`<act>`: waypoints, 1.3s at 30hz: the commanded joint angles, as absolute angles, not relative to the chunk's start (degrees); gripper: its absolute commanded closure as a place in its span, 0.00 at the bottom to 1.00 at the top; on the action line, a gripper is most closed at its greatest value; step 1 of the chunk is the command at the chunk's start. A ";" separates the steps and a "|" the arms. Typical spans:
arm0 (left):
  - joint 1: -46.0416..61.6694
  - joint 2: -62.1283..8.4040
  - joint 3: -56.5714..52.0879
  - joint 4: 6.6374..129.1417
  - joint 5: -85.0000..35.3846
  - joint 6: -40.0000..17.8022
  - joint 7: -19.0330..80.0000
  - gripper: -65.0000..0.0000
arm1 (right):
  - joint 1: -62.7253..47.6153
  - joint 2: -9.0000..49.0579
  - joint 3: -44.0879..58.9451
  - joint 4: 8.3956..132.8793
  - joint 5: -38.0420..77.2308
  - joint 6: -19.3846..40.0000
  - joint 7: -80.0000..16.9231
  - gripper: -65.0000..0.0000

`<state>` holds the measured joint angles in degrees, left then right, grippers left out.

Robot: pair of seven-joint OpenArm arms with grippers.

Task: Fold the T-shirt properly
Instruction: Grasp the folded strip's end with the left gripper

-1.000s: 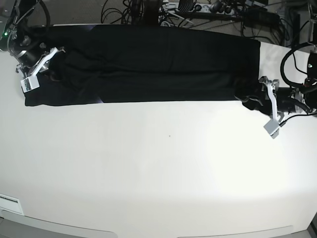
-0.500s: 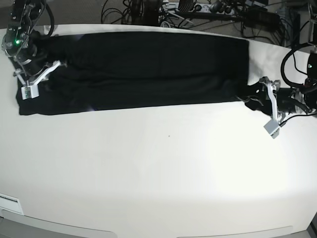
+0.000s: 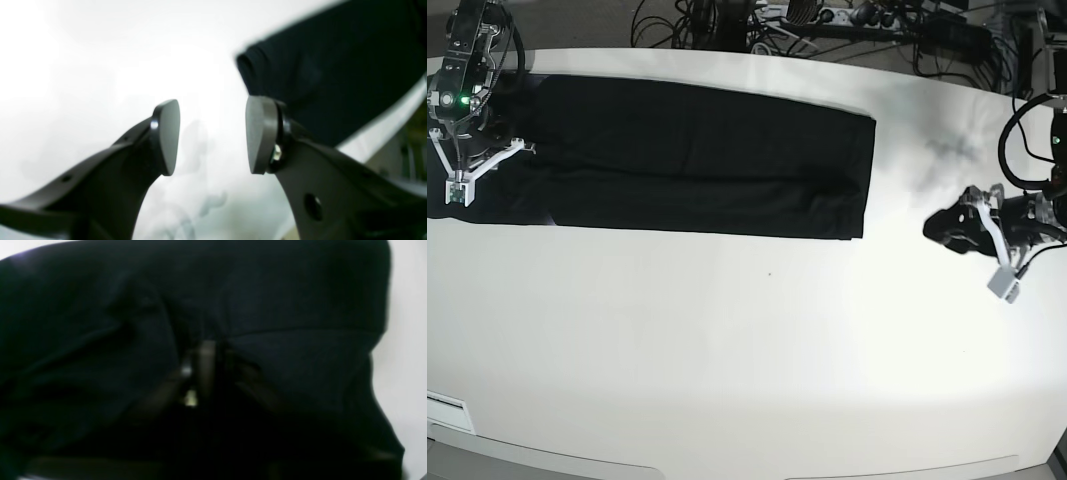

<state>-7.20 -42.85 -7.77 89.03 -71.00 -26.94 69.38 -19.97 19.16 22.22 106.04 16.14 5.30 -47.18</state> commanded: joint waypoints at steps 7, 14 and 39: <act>-0.56 -37.10 -14.46 85.01 -67.48 -22.70 66.81 0.42 | -19.53 20.14 22.61 113.01 14.50 5.74 -48.29 0.51; 2.26 -29.52 -14.48 84.90 -68.64 -22.57 67.31 0.43 | -19.53 20.14 22.59 113.62 14.50 5.80 -49.34 0.51; 2.15 -14.48 -6.55 85.17 -66.98 -24.32 67.31 0.80 | -19.51 20.16 22.59 113.62 13.02 6.46 -49.78 0.51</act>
